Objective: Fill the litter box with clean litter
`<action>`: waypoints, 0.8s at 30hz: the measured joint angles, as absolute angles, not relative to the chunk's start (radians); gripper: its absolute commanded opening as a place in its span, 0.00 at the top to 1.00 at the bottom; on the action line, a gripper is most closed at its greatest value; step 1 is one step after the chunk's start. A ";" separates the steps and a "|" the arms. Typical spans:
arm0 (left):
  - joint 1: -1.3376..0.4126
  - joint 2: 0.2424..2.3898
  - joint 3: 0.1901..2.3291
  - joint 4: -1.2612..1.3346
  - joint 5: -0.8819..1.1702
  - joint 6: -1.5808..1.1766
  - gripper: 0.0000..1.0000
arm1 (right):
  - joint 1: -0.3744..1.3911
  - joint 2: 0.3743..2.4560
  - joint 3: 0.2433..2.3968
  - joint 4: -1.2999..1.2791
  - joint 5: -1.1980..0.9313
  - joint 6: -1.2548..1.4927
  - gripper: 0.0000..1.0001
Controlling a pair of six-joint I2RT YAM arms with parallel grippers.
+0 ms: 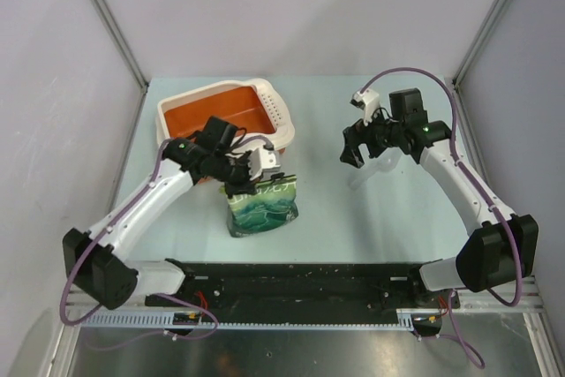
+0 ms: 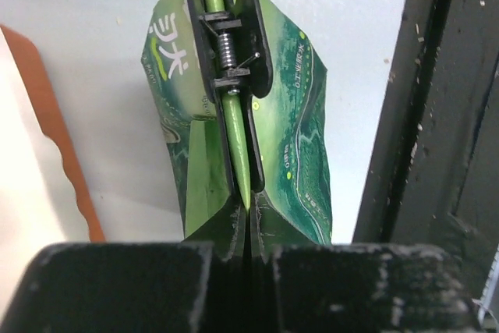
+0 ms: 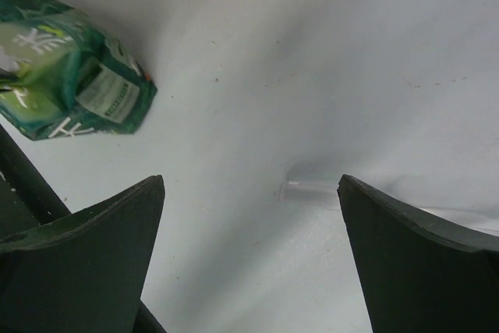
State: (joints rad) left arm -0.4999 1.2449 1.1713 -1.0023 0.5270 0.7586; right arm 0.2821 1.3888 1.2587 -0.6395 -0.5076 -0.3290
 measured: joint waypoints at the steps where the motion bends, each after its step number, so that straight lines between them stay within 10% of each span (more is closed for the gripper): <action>1: -0.511 1.270 1.187 -0.987 0.530 0.755 1.00 | 0.279 1.389 1.259 -0.640 -0.510 -0.329 0.01; 12: -0.528 1.453 1.324 -0.894 0.532 0.742 1.00 | 0.261 1.366 1.259 -0.666 -0.638 -0.401 0.01; 17: -0.530 1.447 1.308 -0.843 0.559 0.736 0.32 | 0.406 1.315 1.259 -0.686 -0.689 -0.540 0.01; 24: -0.531 1.376 1.282 -0.708 0.579 0.696 0.33 | 0.522 1.366 1.340 -0.710 -0.616 -0.670 0.04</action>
State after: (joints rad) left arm -0.5308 1.3762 1.2816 -0.7078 0.5793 0.6956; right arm 0.5217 1.3663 1.3403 -0.7105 -0.6159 -0.6697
